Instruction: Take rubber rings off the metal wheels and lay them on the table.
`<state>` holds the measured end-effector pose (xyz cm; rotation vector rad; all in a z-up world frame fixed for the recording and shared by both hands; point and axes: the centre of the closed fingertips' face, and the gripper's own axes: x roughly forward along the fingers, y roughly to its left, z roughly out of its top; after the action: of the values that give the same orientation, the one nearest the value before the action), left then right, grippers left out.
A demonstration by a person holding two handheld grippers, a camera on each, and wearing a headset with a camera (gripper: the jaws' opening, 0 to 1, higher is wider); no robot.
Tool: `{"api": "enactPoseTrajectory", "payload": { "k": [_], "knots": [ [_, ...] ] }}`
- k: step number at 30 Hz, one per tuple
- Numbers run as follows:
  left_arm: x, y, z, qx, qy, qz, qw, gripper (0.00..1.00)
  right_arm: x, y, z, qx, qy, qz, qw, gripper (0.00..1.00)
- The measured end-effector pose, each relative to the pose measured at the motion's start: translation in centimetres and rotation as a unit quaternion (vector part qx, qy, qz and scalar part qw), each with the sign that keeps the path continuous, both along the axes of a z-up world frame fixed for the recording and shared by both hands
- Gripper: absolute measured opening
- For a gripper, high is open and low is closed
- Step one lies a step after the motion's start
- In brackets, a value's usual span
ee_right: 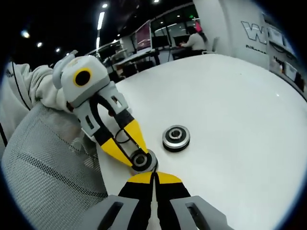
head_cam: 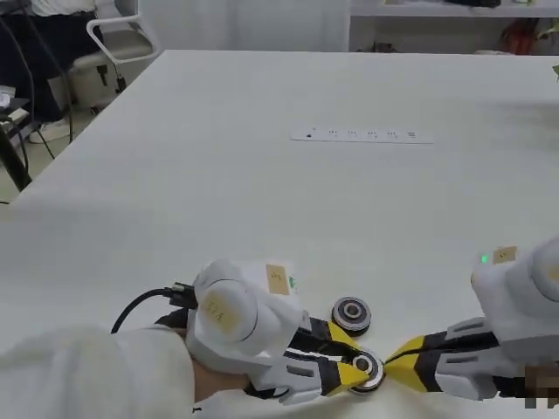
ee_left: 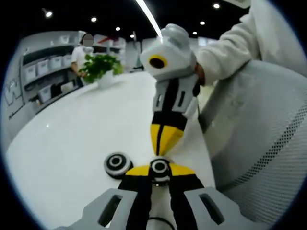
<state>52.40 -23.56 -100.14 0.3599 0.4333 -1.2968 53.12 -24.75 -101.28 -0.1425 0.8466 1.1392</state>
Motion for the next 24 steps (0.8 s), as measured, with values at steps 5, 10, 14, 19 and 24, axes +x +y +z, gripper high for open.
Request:
{"api": "enactPoseTrajectory", "payload": {
  "k": [5,10,14,19,24],
  "knots": [
    [-0.01,-0.05,0.00,0.001,-0.002,0.000,1.0000,0.13,-0.10,0.16,0.24,0.015,0.018,-0.012,0.9997,0.00],
    [0.08,-0.07,-0.02,0.002,-0.006,0.000,1.0000,0.13,-0.29,0.59,0.59,0.003,0.009,-0.011,0.9999,0.00],
    [0.09,-0.07,-0.01,0.002,-0.007,0.000,1.0000,0.13,-0.27,0.57,0.57,0.005,0.015,-0.017,0.9997,0.00],
    [0.08,-0.04,0.00,0.002,-0.008,-0.001,1.0000,0.13,-0.34,0.76,0.75,0.006,0.019,-0.019,0.9996,0.00],
    [0.09,-0.03,0.00,0.001,-0.008,0.000,1.0000,0.13,-0.50,0.92,0.88,0.010,0.021,-0.016,0.9996,0.00]
  ]
}}
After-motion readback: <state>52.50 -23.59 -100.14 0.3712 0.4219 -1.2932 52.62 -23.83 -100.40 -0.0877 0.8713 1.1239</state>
